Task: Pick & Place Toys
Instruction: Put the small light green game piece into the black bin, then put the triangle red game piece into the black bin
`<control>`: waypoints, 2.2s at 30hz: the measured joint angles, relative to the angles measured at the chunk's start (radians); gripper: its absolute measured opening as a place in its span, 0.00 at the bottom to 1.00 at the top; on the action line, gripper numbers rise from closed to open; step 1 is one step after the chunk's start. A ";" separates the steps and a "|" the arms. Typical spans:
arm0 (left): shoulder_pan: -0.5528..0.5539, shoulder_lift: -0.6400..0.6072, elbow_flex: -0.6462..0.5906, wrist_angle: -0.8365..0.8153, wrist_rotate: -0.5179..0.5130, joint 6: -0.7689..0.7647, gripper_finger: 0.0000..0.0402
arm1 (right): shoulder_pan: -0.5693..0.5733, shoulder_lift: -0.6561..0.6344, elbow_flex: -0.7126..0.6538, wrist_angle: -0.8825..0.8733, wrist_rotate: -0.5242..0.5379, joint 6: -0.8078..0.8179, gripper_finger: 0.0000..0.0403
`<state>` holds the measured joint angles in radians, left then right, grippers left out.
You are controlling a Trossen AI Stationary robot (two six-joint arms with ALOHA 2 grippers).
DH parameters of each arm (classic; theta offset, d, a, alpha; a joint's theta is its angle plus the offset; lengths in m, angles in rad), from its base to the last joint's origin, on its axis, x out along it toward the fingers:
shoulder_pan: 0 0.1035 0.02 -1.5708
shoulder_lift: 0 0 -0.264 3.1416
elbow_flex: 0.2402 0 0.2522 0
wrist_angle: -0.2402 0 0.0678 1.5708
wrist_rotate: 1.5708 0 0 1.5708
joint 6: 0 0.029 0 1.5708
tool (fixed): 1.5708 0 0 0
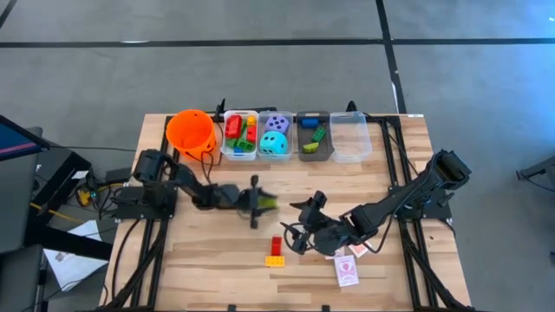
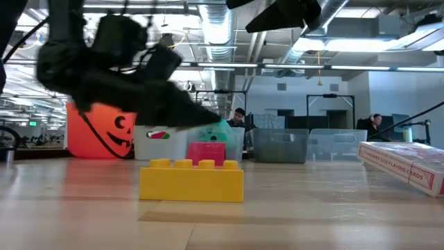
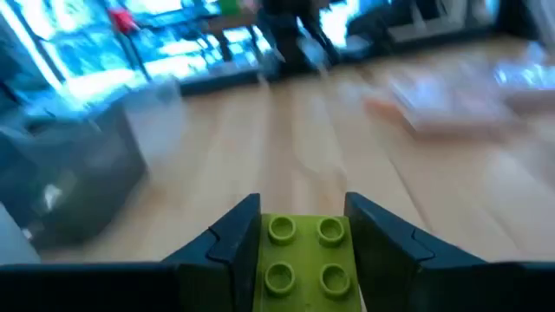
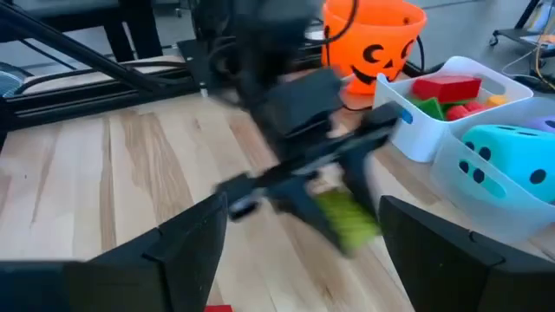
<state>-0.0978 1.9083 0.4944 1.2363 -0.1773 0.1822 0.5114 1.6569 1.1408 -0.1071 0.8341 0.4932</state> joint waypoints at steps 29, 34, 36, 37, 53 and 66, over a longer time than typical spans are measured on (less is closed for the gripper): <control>0.412 0.068 0.889 -0.593 0.150 -0.007 0.34 | 0.015 0.000 0.000 0.105 0.002 -0.187 0.73; 0.414 0.212 1.041 -0.700 0.186 0.001 0.34 | 0.001 0.000 0.000 0.138 0.000 -0.217 0.73; 0.420 0.260 1.095 -0.703 0.187 -0.002 0.34 | 0.002 0.000 0.000 0.138 -0.002 -0.217 0.73; 0.424 0.274 1.112 -0.705 0.188 -0.006 0.34 | 0.002 0.000 0.000 0.138 -0.003 -0.219 0.73; 0.456 0.325 1.142 -0.700 0.213 -0.005 0.56 | 0.002 0.000 0.000 0.123 -0.003 -0.258 0.73; 0.453 0.217 1.140 -0.925 0.497 0.021 0.65 | 0.026 0.000 0.000 0.115 -0.003 -0.257 0.73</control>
<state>0.3550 2.1251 1.6348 0.3109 0.3198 0.2031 0.5371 1.6566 1.1408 0.0074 0.8314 0.2359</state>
